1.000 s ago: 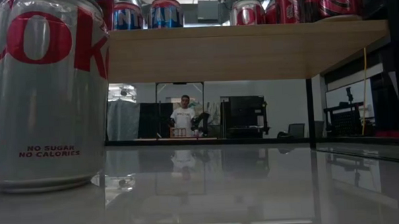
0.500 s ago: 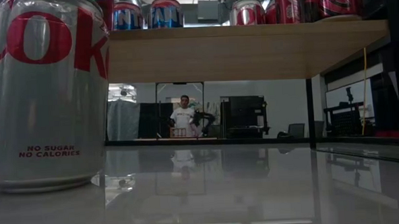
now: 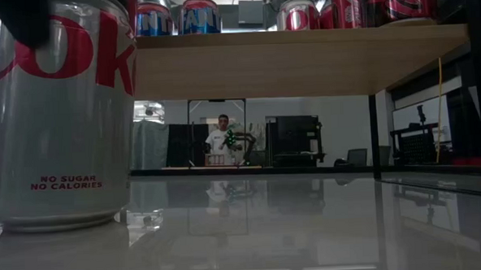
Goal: Place canned beverage on shelf
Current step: Put the silver soda can on the shelf
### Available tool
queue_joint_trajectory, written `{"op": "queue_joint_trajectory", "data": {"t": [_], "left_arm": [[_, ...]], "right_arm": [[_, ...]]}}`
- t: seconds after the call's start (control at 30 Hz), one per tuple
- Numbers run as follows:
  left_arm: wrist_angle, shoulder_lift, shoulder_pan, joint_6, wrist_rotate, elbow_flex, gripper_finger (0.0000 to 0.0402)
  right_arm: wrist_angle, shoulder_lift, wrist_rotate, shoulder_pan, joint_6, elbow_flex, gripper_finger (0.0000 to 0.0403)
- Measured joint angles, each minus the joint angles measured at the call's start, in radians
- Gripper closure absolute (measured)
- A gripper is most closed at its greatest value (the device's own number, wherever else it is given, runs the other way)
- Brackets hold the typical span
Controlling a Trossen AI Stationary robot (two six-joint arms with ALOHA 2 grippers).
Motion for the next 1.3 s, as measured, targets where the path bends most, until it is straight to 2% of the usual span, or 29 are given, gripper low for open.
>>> {"op": "queue_joint_trajectory", "data": {"t": [0.17,0.3,0.4,0.53,0.83,1.07,1.3], "left_arm": [[0.019,0.000,0.004,0.000,0.000,-0.011,0.0082],[0.055,0.000,0.012,0.004,0.008,-0.011,0.0107],[0.076,0.000,0.023,0.005,0.037,-0.010,0.0126],[0.077,0.004,0.040,0.027,0.077,0.019,0.0127],[0.078,0.005,0.116,0.185,0.124,0.192,0.0126],[0.076,0.004,0.207,0.317,0.183,0.344,0.0124],[0.050,0.002,0.309,0.454,0.193,0.469,0.0124]], "right_arm": [[0.000,0.000,0.000,0.000,0.000,0.000,0.0056],[-0.001,0.000,0.000,0.000,0.000,0.000,0.0056],[-0.001,0.000,0.000,0.000,0.000,0.000,0.0056],[-0.001,0.000,0.000,0.000,0.000,0.000,0.0056],[-0.001,0.000,0.000,0.000,-0.006,0.000,0.0056],[-0.001,0.000,0.000,0.000,-0.007,0.000,0.0056],[-0.001,0.000,0.000,0.000,-0.007,0.000,0.0056]]}}
